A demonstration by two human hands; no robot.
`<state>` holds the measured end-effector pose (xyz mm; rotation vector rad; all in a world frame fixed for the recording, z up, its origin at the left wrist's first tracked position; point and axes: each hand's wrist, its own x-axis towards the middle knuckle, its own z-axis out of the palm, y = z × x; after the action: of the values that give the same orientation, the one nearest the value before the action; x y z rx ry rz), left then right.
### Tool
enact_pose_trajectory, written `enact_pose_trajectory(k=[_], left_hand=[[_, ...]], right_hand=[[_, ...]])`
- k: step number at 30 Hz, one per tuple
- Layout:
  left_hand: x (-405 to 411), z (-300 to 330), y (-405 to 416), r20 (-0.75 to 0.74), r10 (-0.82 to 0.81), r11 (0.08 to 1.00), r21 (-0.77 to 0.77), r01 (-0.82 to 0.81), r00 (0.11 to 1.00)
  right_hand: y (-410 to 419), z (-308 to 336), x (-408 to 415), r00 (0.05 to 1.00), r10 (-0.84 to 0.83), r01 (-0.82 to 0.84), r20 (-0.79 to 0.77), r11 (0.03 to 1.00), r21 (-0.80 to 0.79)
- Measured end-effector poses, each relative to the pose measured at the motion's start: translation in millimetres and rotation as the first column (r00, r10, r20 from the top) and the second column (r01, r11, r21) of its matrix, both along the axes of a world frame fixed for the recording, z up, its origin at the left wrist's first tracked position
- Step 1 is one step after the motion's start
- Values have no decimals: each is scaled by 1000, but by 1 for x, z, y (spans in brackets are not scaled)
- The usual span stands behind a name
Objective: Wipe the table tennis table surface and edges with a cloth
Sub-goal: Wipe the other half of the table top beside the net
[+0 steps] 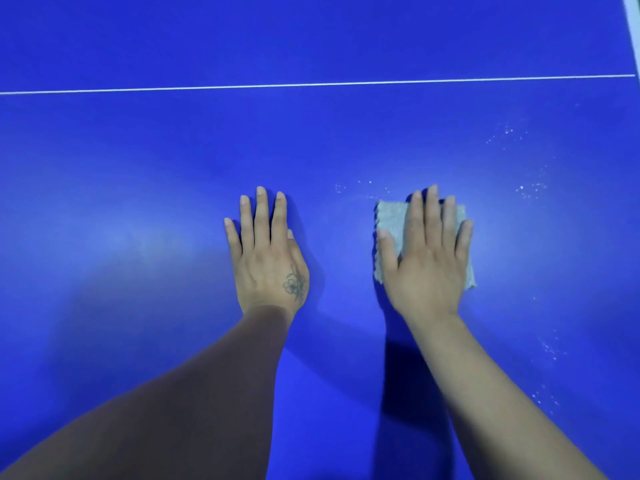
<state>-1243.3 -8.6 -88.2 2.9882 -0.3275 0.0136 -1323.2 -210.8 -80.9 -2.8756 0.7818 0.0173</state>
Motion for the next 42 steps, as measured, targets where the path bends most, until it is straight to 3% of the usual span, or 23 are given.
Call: enact_pose_trajectory(k=[5, 9, 15, 19, 24, 28, 31, 36, 39, 42], left_hand=[[0, -2, 2, 4, -11, 1000, -28, 11, 1000], [0, -2, 2, 16, -3, 997, -79, 4, 1000], [1, -4, 3, 6, -8, 997, -77, 8, 1000], [1, -2, 1, -15, -8, 998, -67, 7, 1000], [1, 0, 2, -35, -2, 998, -57, 0, 999], [2, -1, 1, -52, 7, 998, -62, -10, 999], [1, -1, 1, -54, 9, 998, -69, -12, 998], [1, -1, 0, -56, 10, 997, -78, -14, 998], [2, -3, 0, -60, 9, 996, -82, -14, 998], [2, -4, 1, -57, 8, 997, -70, -12, 998]], right_hand=[[-7, -2, 88, 995, -103, 103, -8, 994, 43], [27, 3, 132, 1000, -16, 15, 8, 998, 65], [68, 0, 85, 963, 264, -267, 54, 962, 53], [36, 2, 38, 946, 320, -322, 57, 946, 32], [-21, 1, 51, 984, 174, -174, 26, 985, -20], [-39, -2, 125, 1000, -9, 9, 23, 1000, -1], [-29, -2, 182, 998, -51, 50, 27, 998, 33], [20, 1, 230, 987, 161, -162, 21, 986, 43], [49, -1, 210, 931, 359, -361, 64, 932, 30], [54, -4, 169, 883, 454, -459, 118, 888, 22]])
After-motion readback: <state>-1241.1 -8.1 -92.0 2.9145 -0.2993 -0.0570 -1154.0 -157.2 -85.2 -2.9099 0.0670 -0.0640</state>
